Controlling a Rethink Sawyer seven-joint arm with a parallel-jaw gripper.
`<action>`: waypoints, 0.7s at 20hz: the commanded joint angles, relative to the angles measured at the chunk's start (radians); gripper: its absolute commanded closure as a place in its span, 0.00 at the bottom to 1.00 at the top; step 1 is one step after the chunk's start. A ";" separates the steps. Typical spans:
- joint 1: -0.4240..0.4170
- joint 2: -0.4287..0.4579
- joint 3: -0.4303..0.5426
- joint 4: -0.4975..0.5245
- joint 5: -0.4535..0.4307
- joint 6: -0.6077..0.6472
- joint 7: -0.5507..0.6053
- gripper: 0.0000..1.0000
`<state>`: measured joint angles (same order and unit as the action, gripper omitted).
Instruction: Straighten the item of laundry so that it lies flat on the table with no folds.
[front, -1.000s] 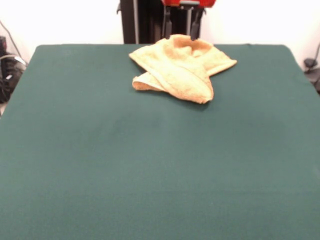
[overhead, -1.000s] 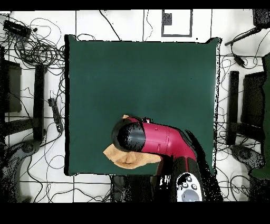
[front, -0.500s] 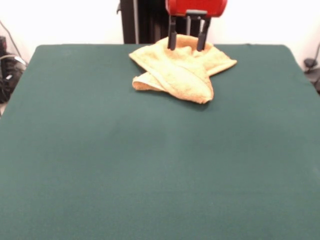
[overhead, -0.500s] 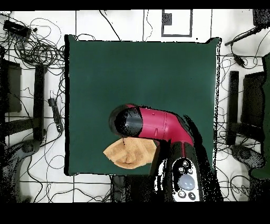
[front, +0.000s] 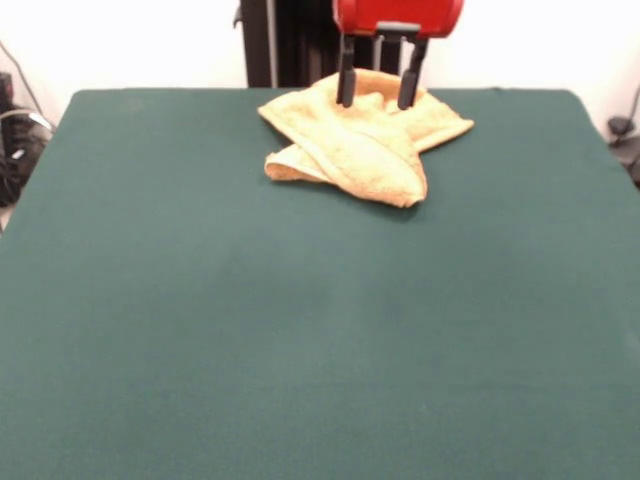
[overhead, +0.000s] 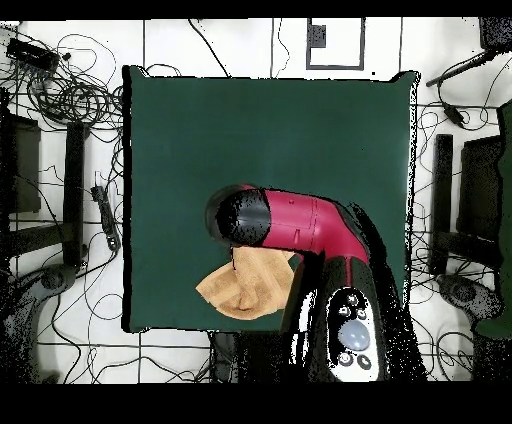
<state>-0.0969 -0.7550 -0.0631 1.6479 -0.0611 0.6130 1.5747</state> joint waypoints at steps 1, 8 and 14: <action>0.034 0.080 0.102 -0.042 0.031 0.085 0.123 0.00; 0.041 0.095 0.099 -0.055 0.027 0.085 0.130 0.00; 0.027 0.140 0.115 -0.041 0.025 0.009 0.128 0.00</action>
<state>-0.0966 -0.7283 -0.0630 1.5895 -0.0611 0.6129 1.5747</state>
